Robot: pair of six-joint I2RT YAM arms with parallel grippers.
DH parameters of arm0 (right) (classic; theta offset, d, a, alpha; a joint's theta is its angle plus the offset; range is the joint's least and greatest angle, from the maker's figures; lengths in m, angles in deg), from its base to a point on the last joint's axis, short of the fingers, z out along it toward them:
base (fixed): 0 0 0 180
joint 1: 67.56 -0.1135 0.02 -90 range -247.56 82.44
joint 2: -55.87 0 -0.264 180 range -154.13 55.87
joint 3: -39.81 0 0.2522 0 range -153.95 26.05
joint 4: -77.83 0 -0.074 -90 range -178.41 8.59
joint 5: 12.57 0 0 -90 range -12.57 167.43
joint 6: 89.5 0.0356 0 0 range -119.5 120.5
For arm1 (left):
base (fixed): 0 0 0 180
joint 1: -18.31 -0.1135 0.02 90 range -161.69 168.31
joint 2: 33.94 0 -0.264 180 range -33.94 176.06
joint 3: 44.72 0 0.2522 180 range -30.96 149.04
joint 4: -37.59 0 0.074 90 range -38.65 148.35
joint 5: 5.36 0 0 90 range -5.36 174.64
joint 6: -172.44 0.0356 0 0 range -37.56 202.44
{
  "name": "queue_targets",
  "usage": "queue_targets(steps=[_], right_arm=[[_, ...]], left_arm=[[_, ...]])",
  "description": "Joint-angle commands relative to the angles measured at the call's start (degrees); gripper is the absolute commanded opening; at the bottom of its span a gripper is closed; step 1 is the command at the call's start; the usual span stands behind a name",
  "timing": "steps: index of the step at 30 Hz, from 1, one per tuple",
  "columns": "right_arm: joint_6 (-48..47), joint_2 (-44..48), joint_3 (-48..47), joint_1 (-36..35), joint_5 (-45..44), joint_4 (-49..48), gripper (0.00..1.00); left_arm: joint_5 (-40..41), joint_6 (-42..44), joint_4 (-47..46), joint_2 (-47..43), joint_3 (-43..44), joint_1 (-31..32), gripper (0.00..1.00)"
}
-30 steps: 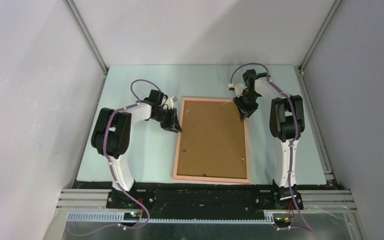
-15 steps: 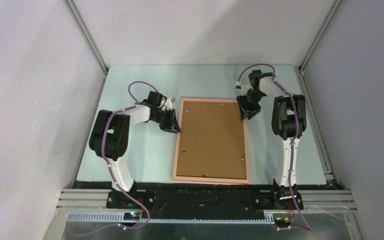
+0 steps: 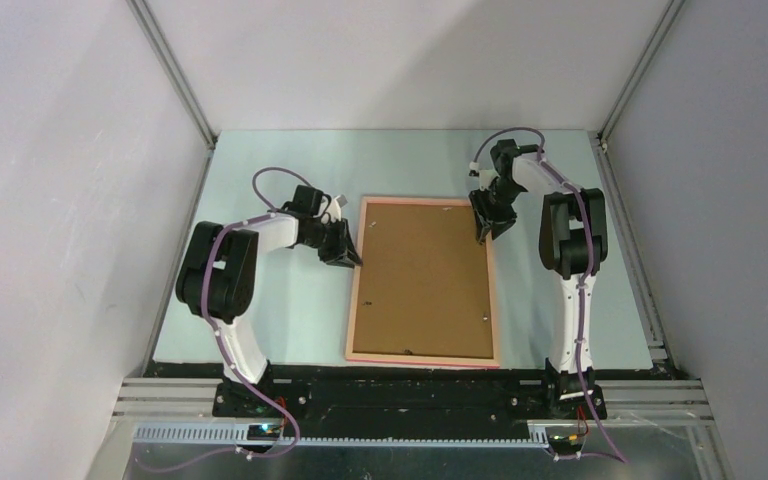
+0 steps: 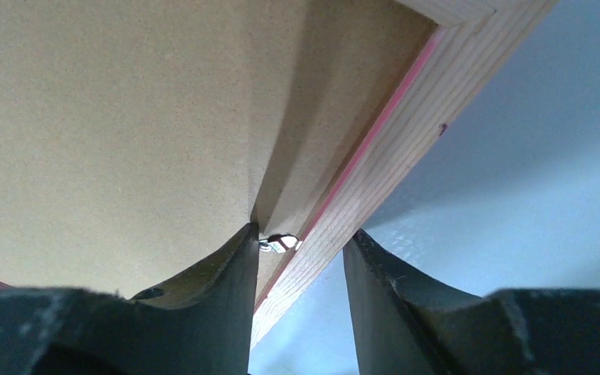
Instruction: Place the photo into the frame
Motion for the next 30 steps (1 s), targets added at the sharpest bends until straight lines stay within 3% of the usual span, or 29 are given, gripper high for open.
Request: queue_targets(steps=[1, 11, 17, 24, 30], right_arm=[[0.97, -1.79, -1.86, -0.33, -0.23, -1.53, 0.43], [-0.09, -2.12, -1.79, 0.32, -0.64, -1.36, 0.26], [-2.35, -3.31, -3.07, -1.26, -5.15, 0.13, 0.16], [-9.80, -6.22, -9.48, -1.84, -8.82, 6.85, 0.05], [-17.80, -9.09, -15.53, -2.23, -6.10, 12.65, 0.00]], left_arm=[[-2.48, -1.74, -2.16, -1.62, -0.97, 0.90, 0.00], [-2.34, -1.83, -2.51, -1.65, -1.38, 0.91, 0.00], [-2.68, -1.95, -2.81, -1.37, -1.44, 0.90, 0.00], [-2.08, -3.27, -4.05, -2.70, -3.05, 0.94, 0.00], [-2.51, -6.66, -8.40, -3.41, -6.24, 0.95, 0.00]])
